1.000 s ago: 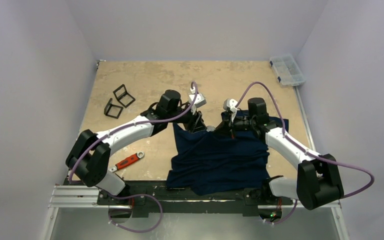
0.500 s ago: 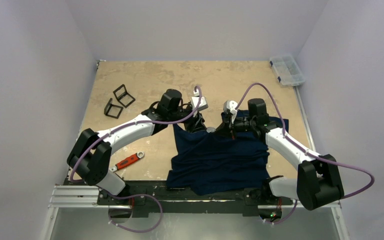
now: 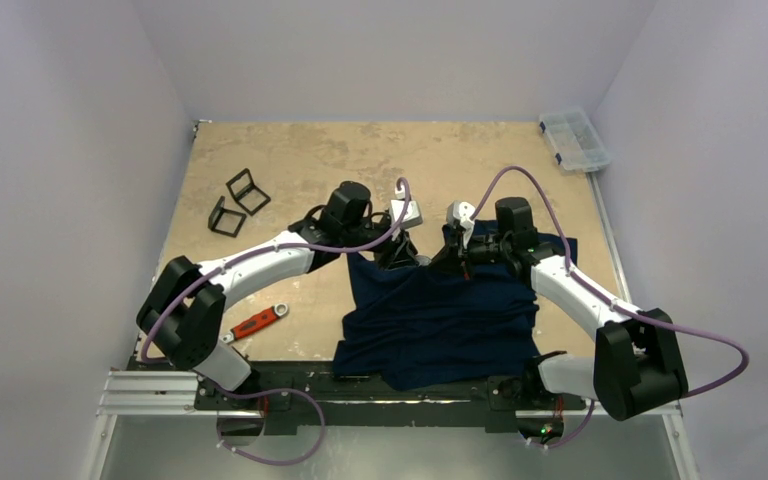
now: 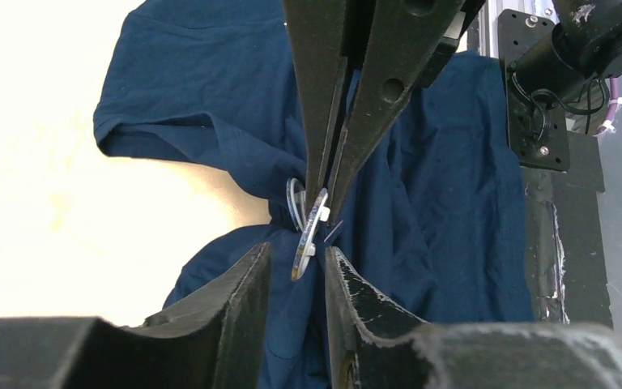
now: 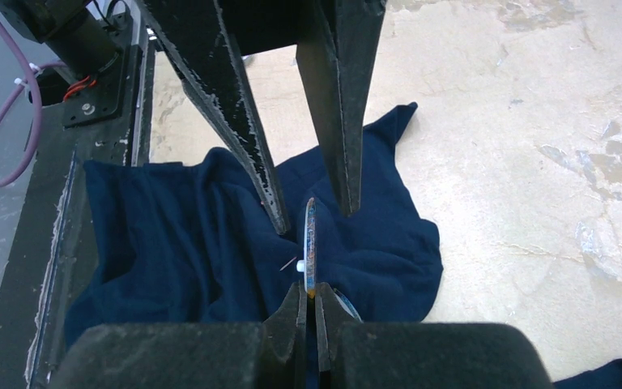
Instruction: Remove the brooch from the garment
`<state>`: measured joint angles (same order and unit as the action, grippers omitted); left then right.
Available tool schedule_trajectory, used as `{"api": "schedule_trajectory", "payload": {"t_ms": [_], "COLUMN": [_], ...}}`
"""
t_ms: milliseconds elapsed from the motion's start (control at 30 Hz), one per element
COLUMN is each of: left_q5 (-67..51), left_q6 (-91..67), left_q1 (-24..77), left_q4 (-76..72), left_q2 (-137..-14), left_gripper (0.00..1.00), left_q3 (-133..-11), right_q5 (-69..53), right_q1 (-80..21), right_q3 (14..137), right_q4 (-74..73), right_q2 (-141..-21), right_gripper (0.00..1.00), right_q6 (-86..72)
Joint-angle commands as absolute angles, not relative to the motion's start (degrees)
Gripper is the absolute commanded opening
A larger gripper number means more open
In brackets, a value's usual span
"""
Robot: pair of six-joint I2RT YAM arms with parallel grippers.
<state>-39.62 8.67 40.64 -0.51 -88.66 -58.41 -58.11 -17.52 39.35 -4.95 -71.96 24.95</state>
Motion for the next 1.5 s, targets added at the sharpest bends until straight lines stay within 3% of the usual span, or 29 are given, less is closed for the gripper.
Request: {"api": "schedule_trajectory", "payload": {"t_ms": [0, 167, 267, 400, 600, 933, 1467], "left_q5": [-41.1, -39.9, -38.25, -35.34, -27.98, -21.41, -13.29], "left_q6": [9.93, 11.43, 12.85, 14.19, 17.69, 20.19, 21.0], "left_q1": [41.12, 41.83, 42.24, 42.27, 42.48, 43.56, 43.84], "left_q4": [-1.67, -0.23, 3.35, 5.65, 9.29, 11.35, 15.19], "left_q2": [-89.74, -90.51, -90.77, -90.09, -89.76, -91.0, -91.45], "left_gripper": [0.27, 0.15, 0.0, 0.0, 0.0, 0.0, 0.0], "left_q3": [-61.46, -62.59, -63.37, -63.34, -63.4, -63.39, -63.03], "right_q5": [-60.24, -60.38, -60.38, -60.29, -60.13, -59.59, -59.94], "right_q1": [-17.67, -17.65, -17.61, -17.58, -17.57, -17.1, -16.33], "right_q3": [40.05, 40.37, 40.52, 40.69, 40.92, 41.03, 41.22], "right_q4": [-4.7, -4.83, -4.81, -4.74, -4.97, -6.04, -7.39], "right_q2": [-71.54, -71.89, -72.11, -72.57, -73.52, -74.29, -74.16], "right_gripper": [0.0, 0.0, 0.04, 0.21, 0.3, 0.38, 0.41], "right_q6": [26.31, 26.41, 26.14, 25.5, 25.6, 25.82, 26.96]}}
